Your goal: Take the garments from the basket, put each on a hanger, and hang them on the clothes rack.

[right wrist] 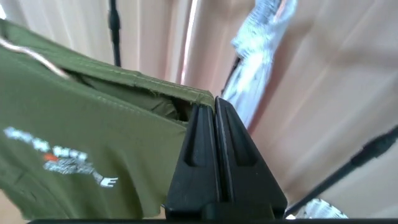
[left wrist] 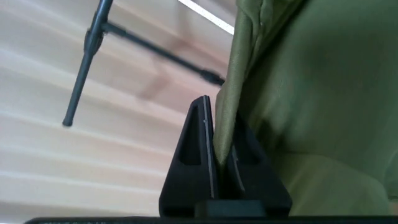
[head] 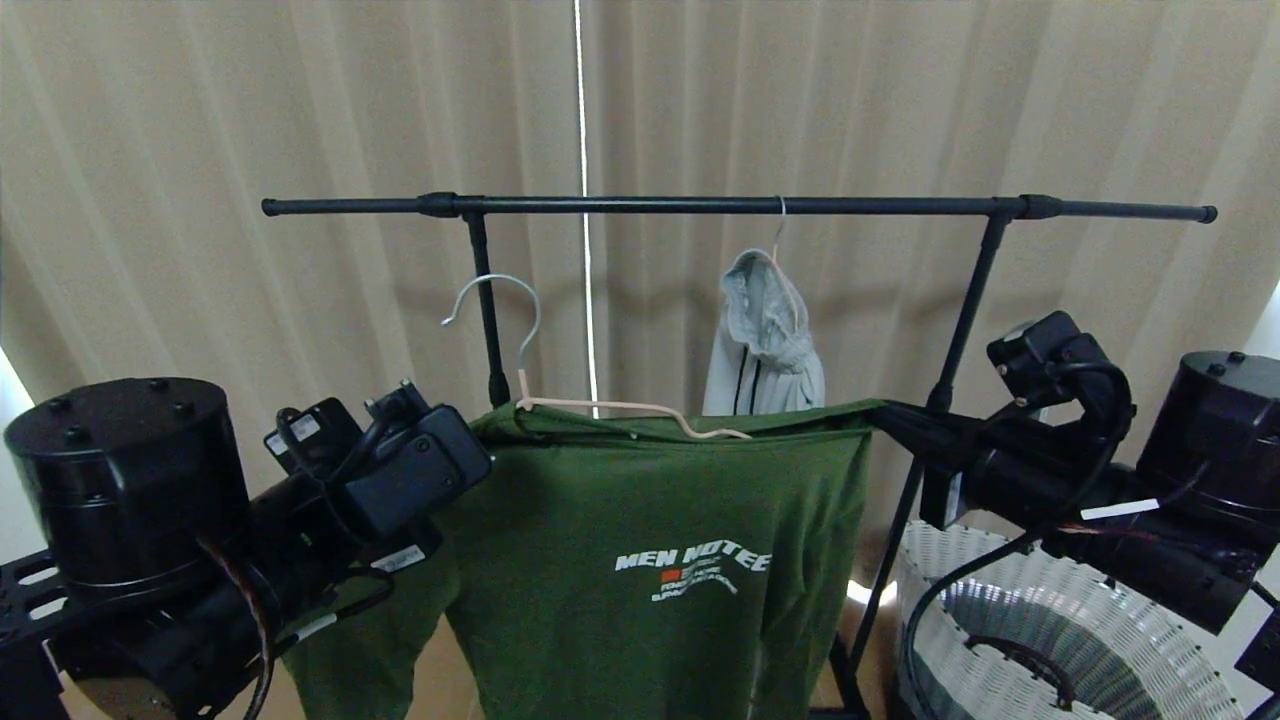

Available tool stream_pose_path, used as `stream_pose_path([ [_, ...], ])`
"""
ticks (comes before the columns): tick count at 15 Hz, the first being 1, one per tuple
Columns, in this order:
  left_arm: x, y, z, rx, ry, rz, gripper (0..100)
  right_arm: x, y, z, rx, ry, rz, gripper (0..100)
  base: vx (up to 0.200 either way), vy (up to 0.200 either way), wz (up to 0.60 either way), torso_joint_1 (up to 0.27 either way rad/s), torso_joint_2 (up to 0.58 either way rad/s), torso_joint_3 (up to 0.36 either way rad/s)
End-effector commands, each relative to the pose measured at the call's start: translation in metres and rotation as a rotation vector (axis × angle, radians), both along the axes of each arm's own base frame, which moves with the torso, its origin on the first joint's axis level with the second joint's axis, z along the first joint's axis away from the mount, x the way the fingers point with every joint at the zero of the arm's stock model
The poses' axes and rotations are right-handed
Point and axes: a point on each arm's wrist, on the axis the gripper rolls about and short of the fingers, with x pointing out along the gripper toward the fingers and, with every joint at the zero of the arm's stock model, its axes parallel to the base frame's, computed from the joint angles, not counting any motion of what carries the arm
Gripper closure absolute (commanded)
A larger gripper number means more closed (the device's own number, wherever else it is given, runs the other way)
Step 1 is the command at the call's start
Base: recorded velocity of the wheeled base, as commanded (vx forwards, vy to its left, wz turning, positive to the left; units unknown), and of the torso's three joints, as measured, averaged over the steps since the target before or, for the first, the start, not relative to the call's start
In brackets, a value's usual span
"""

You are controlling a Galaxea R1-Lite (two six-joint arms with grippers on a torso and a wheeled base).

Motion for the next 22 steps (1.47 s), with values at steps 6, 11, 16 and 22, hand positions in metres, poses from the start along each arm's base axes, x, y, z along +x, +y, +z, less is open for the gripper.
stream_pose_path([
  [6, 0.013, -0.005, 0.011, -0.032, -0.032, 0.025, 100, -0.041, 0.031, 0.013, -0.087, -0.01, 0.209, 0, 0.0, 0.0, 0.0, 0.0, 0.0, 0.0],
  [11, 0.011, -0.008, 0.009, -0.044, -0.021, 0.009, 100, -0.028, 0.058, 0.017, -0.114, -0.043, 0.264, 0, 0.0, 0.0, 0.0, 0.0, 0.0, 0.0],
  [16, 0.006, -0.018, 0.012, -0.065, -0.038, -0.038, 100, 0.006, 0.086, 0.019, -0.167, -0.094, 0.263, 0, 0.0, 0.0, 0.0, 0.0, 0.0, 0.0],
  [22, 0.0, -0.029, 0.01, -0.057, -0.031, -0.094, 100, 0.022, 0.097, 0.019, -0.194, -0.114, 0.199, 0, 0.0, 0.0, 0.0, 0.0, 0.0, 0.0],
])
